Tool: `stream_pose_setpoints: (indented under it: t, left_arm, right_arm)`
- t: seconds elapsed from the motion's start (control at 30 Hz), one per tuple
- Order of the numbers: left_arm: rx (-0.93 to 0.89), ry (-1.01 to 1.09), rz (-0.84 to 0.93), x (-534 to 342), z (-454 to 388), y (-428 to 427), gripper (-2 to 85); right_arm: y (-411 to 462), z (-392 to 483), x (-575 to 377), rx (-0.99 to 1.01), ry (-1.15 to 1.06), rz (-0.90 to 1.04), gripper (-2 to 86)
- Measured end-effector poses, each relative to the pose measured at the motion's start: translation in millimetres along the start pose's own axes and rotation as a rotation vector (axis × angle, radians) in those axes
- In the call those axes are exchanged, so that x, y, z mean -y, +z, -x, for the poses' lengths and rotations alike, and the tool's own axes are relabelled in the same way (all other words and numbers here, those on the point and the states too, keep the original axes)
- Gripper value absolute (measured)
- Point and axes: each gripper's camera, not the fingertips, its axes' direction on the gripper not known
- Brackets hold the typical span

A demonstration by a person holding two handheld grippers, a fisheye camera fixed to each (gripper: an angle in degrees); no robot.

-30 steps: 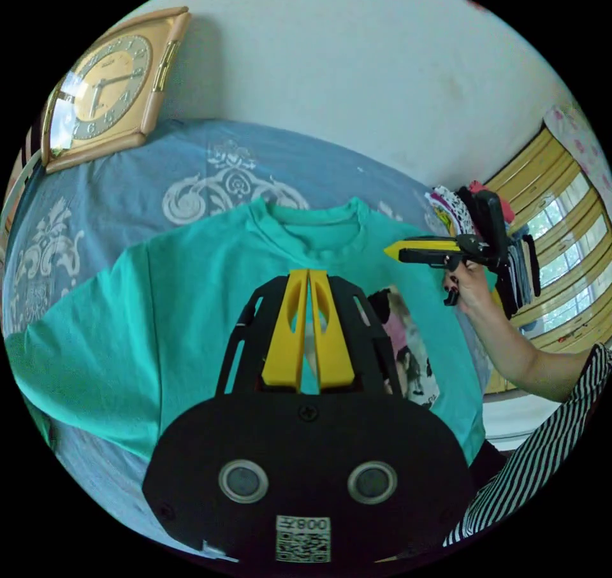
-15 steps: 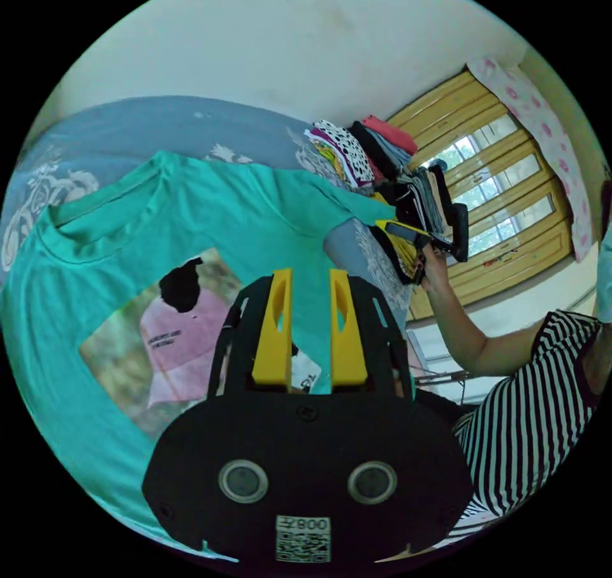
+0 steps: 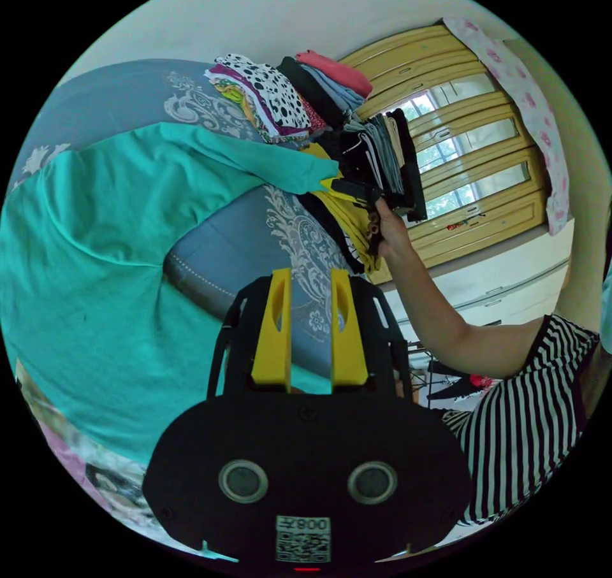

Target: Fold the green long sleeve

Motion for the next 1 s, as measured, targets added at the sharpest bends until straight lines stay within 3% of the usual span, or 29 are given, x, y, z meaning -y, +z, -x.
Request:
stream_pose_setpoints:
  t: [0.1,0.23,0.33,0.5,0.57,0.77,1.0]
  left_arm:
    - [-0.014,-0.019,0.006,4,6,19,9.1]
    - [-0.094,-0.057,-0.029,11,17,37,10.1]
    - [-0.237,-0.107,-0.079,21,29,55,12.4]
    - [-0.667,-0.325,-0.252,26,71,87,14.7]
    - [-0.724,-0.373,-0.283,24,81,92,14.0]
    - [-0.696,-0.396,-0.292,19,97,77,4.9]
    - [-0.707,-0.344,-0.338,17,102,32,3.8]
  right_arm:
    - [-9,-24,-9,0.072,0.007,-0.031,2.4]
    - [-32,-55,-35,0.378,0.025,-0.112,1.2]
    - [-43,-62,-62,0.539,0.013,-0.147,1.0]
    - [-38,-71,-99,0.700,0.022,-0.134,1.0]
    - [-31,-77,-111,0.729,0.028,-0.113,1.0]
    - [-8,-86,-132,0.781,-0.018,-0.019,1.8]
    - [21,-127,-158,0.914,0.055,0.013,7.5]
